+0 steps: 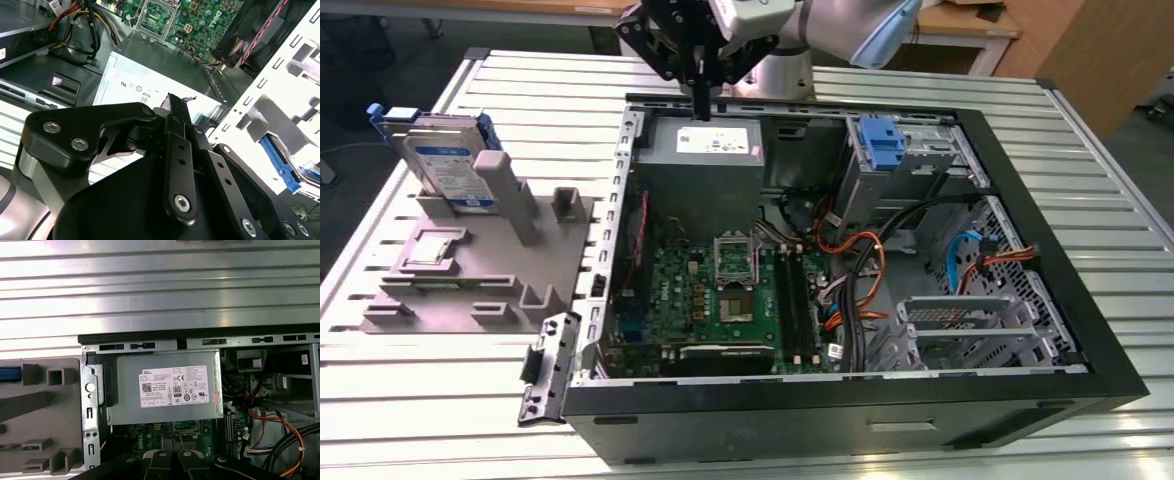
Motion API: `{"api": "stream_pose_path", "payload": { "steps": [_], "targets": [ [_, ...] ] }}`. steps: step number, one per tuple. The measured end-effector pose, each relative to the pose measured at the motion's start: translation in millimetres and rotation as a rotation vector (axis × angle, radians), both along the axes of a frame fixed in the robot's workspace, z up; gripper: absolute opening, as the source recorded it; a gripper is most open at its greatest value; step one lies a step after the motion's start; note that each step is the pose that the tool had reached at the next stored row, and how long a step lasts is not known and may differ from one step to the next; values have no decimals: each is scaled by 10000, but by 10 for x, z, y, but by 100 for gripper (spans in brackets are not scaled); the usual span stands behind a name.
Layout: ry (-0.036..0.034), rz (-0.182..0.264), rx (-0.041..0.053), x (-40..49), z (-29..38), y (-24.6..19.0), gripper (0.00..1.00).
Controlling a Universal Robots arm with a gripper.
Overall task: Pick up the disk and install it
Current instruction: 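Reach for the disk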
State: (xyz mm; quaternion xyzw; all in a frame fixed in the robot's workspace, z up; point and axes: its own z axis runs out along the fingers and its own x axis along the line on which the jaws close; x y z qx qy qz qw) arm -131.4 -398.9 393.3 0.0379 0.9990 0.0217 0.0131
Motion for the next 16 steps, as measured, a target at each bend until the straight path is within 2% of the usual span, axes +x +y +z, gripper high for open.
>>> {"api": "stream_pose_path", "payload": {
  "steps": [9,16],
  "targets": [
    [-1,-2,0,-9,0,0,10],
    [0,-1,0,-77,0,0,10]
  ]
}}
